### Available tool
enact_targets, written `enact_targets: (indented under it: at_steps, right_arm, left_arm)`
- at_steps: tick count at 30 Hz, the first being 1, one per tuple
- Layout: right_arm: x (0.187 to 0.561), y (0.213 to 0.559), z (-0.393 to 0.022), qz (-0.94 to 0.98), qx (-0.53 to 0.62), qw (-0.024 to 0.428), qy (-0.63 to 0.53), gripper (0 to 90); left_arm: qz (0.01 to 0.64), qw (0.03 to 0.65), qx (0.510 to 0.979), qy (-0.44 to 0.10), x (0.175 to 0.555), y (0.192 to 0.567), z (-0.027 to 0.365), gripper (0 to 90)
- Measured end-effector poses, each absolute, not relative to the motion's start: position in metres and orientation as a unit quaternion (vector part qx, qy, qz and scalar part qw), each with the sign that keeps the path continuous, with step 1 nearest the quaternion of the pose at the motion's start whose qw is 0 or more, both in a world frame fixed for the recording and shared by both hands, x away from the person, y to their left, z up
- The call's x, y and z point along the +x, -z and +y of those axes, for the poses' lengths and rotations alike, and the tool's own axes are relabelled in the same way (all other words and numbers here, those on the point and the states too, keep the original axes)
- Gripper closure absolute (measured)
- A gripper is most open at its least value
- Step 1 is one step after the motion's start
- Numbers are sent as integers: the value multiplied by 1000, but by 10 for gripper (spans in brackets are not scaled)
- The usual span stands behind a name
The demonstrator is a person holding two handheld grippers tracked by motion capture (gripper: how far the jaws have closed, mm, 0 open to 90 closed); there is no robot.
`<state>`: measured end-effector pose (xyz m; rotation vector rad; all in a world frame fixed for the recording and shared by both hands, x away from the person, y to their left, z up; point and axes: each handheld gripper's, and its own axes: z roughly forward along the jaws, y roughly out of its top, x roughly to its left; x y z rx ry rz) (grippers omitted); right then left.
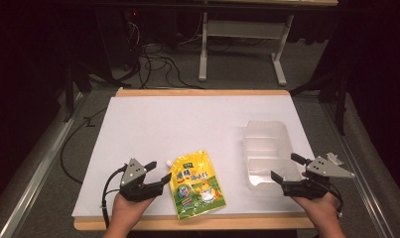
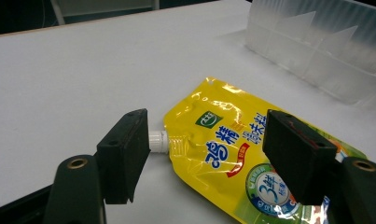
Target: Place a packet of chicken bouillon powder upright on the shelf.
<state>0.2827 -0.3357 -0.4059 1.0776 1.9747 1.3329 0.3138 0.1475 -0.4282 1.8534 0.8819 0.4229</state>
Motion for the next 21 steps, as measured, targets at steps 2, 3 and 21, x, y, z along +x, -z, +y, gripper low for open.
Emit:
enact_targets:
  at_steps: [2, 3, 21]
  right_arm:
    - [282, 406, -335, 729, 399, 261, -491, 18]
    - [282, 406, -334, 730, 398, 262, -491, 18]
    - [281, 406, -334, 725, 401, 257, -497, 14]
  left_arm:
    - [368, 500, 765, -172, 314, 429, 149, 313]
    - [368, 500, 765, -172, 314, 429, 149, 311]
    - [370, 508, 757, -178, 313, 426, 152, 261]
